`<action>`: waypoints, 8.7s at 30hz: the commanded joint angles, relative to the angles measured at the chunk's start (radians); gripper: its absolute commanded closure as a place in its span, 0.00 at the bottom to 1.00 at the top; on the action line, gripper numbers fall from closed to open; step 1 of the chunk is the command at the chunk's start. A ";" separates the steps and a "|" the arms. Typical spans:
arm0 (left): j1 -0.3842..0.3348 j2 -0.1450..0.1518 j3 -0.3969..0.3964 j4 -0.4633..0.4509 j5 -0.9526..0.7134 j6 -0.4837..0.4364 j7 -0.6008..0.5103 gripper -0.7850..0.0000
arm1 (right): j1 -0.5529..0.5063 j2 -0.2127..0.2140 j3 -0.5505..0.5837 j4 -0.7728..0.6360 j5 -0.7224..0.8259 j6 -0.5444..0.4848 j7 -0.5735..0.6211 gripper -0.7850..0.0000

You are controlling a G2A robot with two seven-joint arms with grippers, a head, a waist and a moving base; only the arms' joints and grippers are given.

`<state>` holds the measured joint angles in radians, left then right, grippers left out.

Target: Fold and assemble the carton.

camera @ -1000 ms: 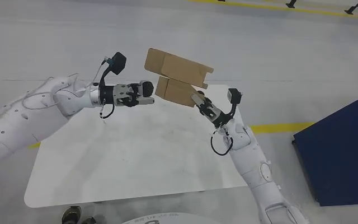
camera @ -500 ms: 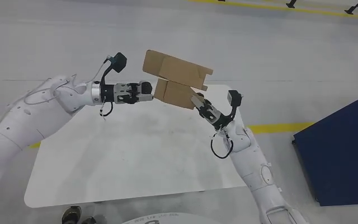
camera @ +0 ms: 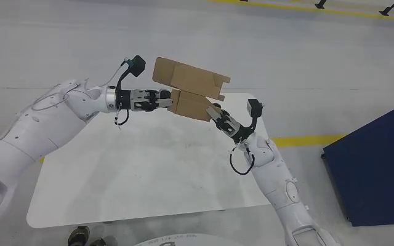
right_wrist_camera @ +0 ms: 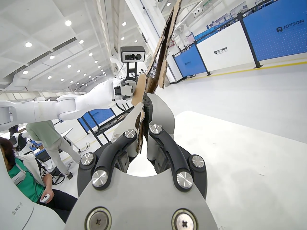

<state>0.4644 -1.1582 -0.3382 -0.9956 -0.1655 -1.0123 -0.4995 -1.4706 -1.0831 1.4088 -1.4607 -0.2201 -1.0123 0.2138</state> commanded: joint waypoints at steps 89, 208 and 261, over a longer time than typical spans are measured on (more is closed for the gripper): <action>0.057 -0.123 -0.229 0.101 1.415 0.011 0.518 1.00 | 0.085 -0.013 -0.067 -0.033 -0.071 0.202 -0.061 0.00; -0.100 -0.103 0.122 0.204 1.434 0.000 0.890 0.88 | -0.061 0.039 -0.052 -0.275 -0.864 0.289 0.005 1.00; -0.083 -0.115 0.051 0.237 1.323 0.028 0.834 1.00 | -0.004 0.006 -0.099 -0.205 -0.551 0.419 -0.286 0.00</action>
<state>0.3793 -1.2730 -0.2815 -0.7598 1.1554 -0.9823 0.3348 -1.4877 -1.0746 1.3201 -1.6759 -0.7905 -0.5814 -0.0757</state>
